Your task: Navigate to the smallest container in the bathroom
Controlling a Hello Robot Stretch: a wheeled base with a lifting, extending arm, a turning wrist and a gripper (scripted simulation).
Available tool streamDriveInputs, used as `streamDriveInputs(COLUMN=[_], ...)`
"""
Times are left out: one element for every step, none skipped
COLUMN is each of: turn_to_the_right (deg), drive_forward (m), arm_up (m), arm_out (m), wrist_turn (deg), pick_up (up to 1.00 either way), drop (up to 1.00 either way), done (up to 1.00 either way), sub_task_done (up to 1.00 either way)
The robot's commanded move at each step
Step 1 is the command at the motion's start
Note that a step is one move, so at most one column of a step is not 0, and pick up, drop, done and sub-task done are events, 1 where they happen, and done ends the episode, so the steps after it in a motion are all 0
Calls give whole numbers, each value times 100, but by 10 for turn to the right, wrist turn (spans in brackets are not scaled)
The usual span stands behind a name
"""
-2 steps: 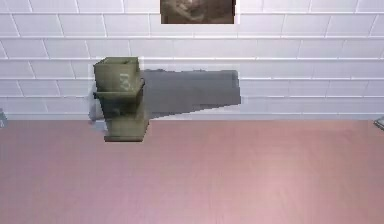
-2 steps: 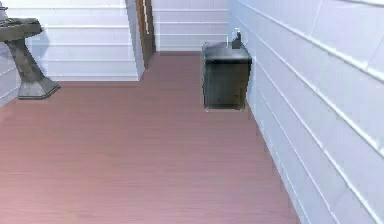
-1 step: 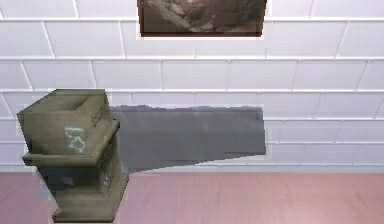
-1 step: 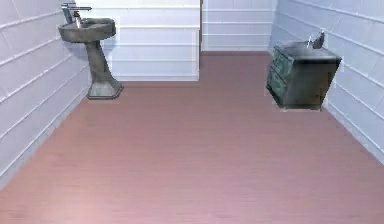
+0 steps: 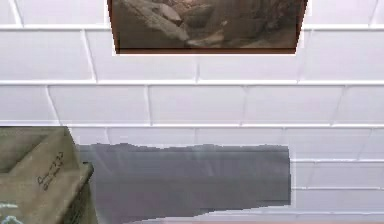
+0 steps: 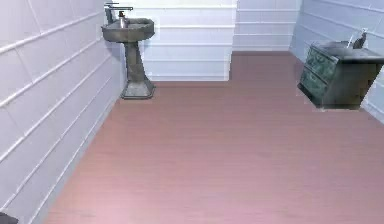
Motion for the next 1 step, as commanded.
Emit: streamDriveInputs(turn_to_the_right=[450], drive_forward=[0], arm_up=[0], arm_out=[0], wrist_turn=[0], pick_up=[0], drop=[0], done=[0], sub_task_done=[0])
